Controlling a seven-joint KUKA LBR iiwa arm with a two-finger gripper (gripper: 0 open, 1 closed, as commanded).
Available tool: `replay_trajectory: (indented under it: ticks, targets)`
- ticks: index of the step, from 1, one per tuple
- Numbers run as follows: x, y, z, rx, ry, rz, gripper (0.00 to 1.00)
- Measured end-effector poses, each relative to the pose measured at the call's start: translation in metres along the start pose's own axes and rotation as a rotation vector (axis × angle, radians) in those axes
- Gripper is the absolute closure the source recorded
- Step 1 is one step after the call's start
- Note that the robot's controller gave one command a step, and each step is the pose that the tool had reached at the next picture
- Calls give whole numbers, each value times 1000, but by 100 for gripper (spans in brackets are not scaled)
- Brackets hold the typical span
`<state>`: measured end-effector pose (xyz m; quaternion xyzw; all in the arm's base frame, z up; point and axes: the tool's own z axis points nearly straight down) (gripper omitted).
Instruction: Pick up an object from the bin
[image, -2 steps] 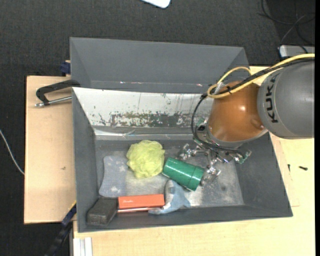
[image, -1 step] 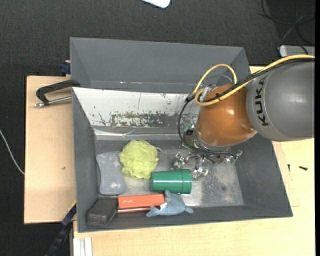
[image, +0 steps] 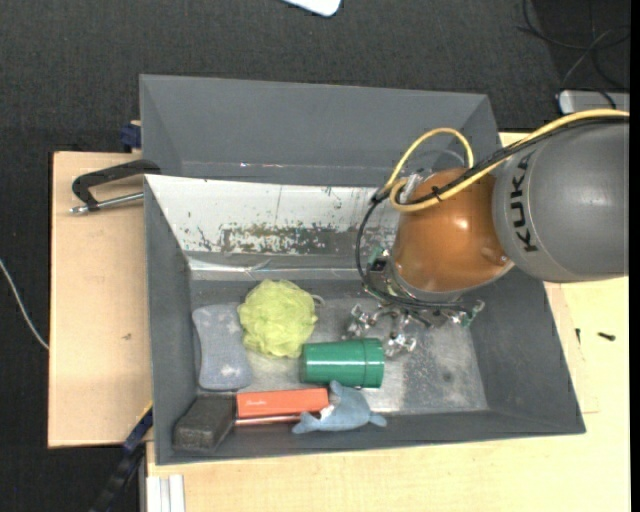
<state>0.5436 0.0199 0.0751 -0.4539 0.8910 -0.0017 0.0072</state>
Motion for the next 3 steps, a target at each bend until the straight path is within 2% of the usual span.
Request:
replay_trajectory:
  ticks: [1,2,3]
  targets:
    - [6,14,-122,-7,7,48,100]
    - [6,14,-122,-7,7,48,100]
    - [2,19,-141,-13,11,-34,100]
